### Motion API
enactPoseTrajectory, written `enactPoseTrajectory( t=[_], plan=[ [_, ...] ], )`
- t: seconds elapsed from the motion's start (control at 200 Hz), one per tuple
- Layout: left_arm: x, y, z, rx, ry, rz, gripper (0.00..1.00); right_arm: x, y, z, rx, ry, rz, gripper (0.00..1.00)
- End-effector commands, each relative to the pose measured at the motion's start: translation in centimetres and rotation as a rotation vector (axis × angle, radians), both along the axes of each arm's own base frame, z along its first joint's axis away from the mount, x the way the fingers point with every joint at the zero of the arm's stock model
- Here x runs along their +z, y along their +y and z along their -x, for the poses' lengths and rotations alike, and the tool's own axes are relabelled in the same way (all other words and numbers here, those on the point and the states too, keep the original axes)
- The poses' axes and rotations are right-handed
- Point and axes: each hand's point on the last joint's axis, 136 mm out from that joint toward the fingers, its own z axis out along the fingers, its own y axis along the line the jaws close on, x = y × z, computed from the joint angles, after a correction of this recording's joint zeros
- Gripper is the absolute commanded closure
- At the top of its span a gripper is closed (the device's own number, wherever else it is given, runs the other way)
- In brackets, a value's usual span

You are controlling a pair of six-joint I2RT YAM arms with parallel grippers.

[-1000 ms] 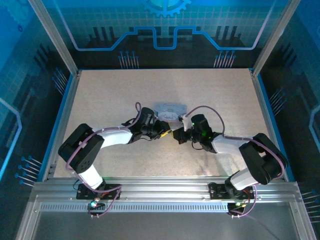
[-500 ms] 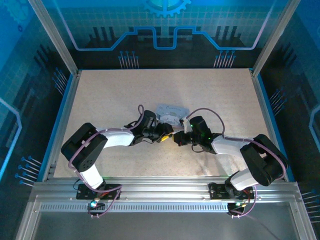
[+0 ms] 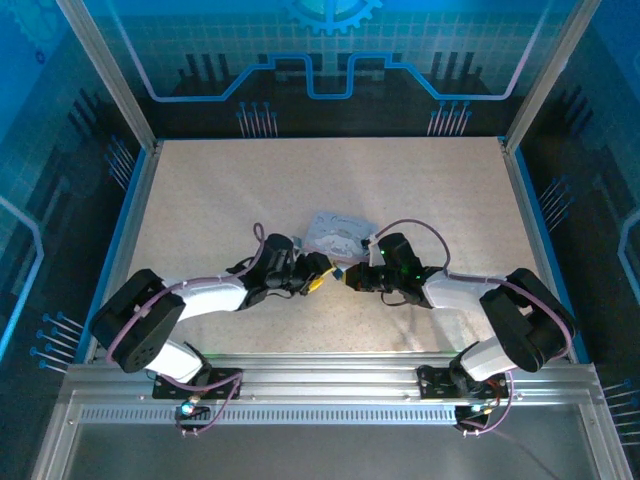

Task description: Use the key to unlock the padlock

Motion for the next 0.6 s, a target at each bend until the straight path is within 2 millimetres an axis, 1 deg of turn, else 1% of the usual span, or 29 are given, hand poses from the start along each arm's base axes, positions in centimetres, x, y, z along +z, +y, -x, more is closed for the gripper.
enactPoseTrajectory(
  t=[0.0,0.095,0.275,0.595],
  plan=[
    [0.5,0.9,-0.4,0.113,0.008,0.068,0.48,1.0,1.1,0.6,-0.002,0.055,-0.071,0.99],
    [0.7,0.9,-0.3,0.137,0.005,0.086,0.49,1.0,1.1,0.7,-0.017,0.072,-0.081,0.99],
    [1.1,0.3,-0.4,0.157,0.003,0.135,0.51,1.0,1.3,0.7,-0.041,0.107,-0.092,0.99],
    [0.4,-0.3,-0.9,0.189,0.010,0.161,0.53,0.5,1.7,0.9,-0.071,0.150,-0.093,0.99]
  ],
)
